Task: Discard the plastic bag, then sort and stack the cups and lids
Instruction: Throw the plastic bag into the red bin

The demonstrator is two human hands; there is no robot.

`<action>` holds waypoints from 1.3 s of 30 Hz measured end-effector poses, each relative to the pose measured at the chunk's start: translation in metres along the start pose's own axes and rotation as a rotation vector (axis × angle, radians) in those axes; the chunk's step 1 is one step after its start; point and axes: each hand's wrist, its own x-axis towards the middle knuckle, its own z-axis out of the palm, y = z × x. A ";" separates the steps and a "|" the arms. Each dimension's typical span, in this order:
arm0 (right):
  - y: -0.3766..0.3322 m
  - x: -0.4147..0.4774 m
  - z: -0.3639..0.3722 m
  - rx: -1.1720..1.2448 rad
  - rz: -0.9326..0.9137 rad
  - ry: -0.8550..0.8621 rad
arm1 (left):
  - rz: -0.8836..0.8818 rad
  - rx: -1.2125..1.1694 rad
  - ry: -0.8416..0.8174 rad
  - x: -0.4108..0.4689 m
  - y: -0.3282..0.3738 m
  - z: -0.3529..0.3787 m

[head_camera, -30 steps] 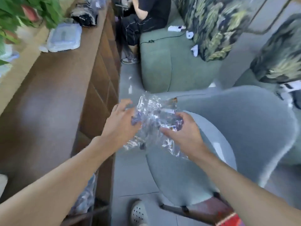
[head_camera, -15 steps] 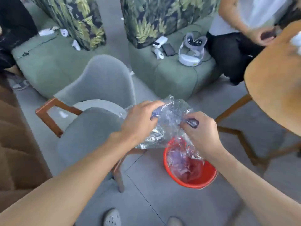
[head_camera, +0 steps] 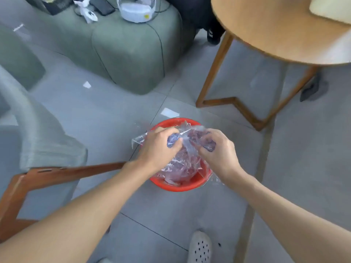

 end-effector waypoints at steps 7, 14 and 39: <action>0.123 0.024 0.092 0.081 0.068 0.040 | -0.009 0.033 -0.113 0.044 -0.102 0.117; 0.211 0.075 0.165 -0.073 0.056 -0.169 | -0.028 0.205 -0.223 0.094 -0.192 0.193; 0.301 0.098 0.238 -0.495 0.308 -0.879 | -0.107 0.414 -0.867 0.111 -0.280 0.270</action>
